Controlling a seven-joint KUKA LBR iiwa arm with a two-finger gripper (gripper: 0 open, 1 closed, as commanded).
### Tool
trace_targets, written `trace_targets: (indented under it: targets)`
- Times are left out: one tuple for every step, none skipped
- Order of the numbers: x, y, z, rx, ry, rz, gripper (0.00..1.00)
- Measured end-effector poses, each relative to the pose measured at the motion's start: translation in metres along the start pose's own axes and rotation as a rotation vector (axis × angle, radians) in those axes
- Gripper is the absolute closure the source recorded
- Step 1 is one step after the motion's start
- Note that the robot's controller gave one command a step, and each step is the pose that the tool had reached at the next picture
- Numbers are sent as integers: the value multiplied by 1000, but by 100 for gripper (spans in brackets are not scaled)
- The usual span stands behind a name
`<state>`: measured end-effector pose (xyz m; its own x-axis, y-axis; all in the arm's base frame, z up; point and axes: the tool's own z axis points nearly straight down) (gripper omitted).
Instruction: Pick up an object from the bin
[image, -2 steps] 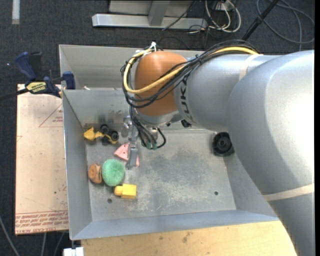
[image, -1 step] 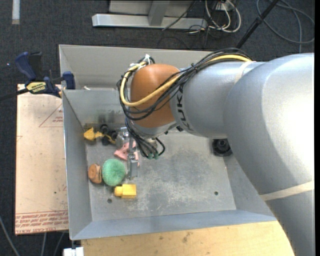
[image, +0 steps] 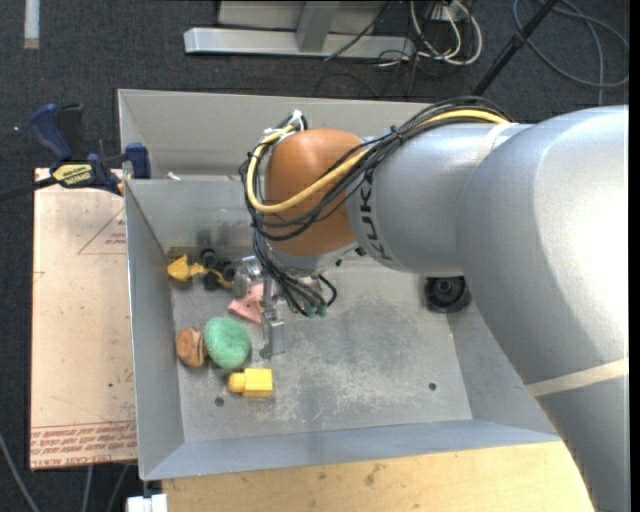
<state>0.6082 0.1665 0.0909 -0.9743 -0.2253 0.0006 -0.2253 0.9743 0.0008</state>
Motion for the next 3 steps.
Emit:
trace_targets:
  targets:
    - [12, 36, -31, 0, 0, -23, 0]
    - [14, 41, -11, -1, -9, -97, 0]
    - [16, 47, 18, -2, -8, -373, 100]
